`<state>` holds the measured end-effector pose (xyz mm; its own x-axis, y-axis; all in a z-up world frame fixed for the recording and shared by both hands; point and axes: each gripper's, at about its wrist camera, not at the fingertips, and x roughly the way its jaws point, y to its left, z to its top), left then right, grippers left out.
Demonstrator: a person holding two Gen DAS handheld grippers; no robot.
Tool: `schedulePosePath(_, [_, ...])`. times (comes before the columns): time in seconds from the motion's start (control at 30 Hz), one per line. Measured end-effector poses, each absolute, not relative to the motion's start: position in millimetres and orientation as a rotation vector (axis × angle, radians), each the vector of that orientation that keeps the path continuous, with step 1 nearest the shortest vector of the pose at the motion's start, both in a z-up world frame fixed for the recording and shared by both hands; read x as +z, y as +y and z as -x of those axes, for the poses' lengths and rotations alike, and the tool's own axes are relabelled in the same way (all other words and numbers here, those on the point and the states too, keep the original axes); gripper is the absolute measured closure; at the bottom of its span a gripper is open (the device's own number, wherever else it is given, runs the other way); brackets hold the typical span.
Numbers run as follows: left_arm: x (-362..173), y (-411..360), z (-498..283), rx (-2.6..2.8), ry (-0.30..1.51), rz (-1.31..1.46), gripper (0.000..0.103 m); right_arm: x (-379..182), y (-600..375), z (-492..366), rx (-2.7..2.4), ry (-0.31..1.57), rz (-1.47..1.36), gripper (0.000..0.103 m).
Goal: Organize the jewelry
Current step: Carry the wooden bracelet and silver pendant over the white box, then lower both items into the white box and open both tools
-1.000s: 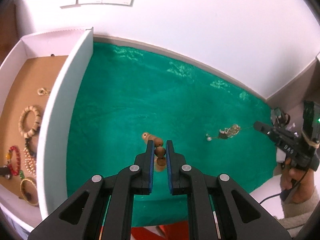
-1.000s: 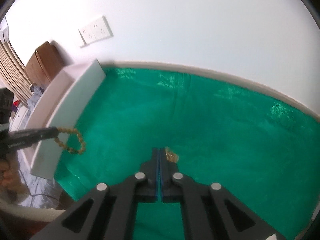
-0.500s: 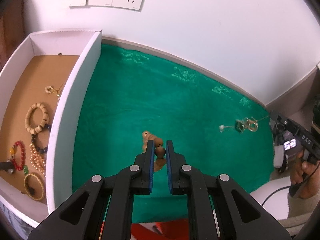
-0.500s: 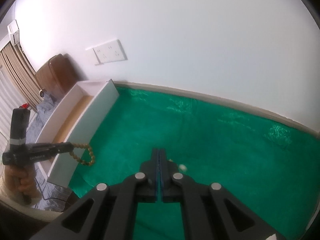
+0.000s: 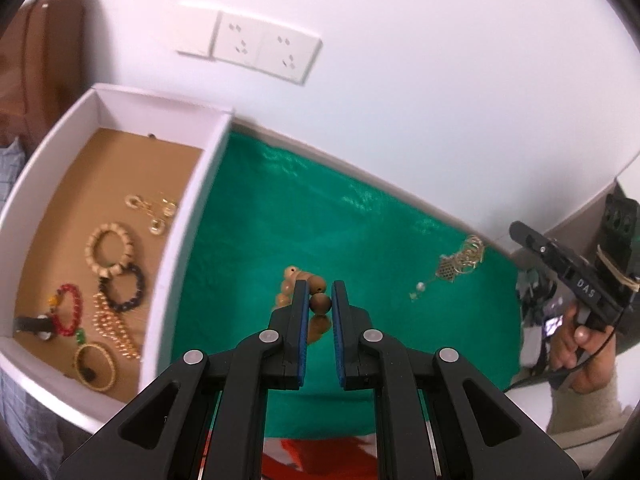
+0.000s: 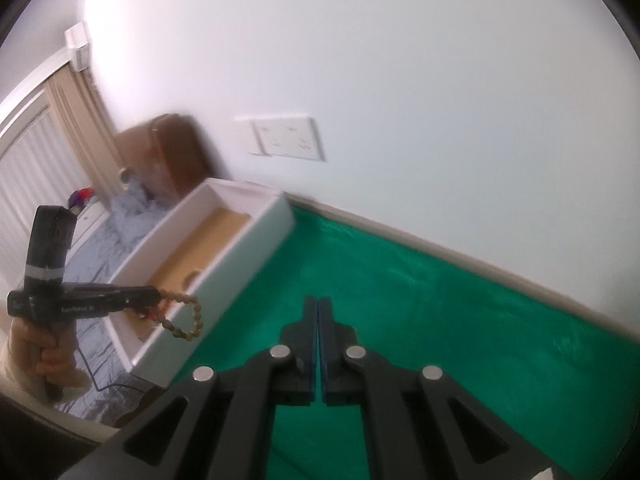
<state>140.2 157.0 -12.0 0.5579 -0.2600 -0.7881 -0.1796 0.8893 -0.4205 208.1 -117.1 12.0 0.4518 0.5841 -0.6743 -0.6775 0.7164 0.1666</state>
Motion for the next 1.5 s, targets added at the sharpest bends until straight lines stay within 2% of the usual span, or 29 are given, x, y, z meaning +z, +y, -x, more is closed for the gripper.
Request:
schedulePosePath(0.37, [37,259,-95,0.187,0.903,0.53,0.094,71,-8,-204,1.089,0.656,0.209,0.102])
schedulePosePath(0.63, [16,332,-91,0.325,0.907,0.577,0.094,76,97,-205,1.278,0.635,0.247,0.102])
schedulePosePath(0.93, [-36,387,-125,0.418,0.94,0.604,0.094,26,242,-228,1.395,0.768,0.319,0.102])
schedulePosePath(1.1, [-87,409,-146,0.461,0.985,0.621,0.094,-32,327,-242,1.386,0.878,0.426,0.103])
schedulePosePath(1.3, [-141,426,-159,0.532,1.021,0.626,0.094,-101,384,-247,1.322,0.942,0.59,0.102])
schedulePosePath(1.47, [-156,430,-160,0.567,1.03,0.64,0.092,-139,408,-253,1.278,1.014,0.636,0.101])
schedulePosePath(1.5, [-156,431,-159,0.58,1.027,0.636,0.086,-140,409,-255,1.271,1.023,0.629,0.094])
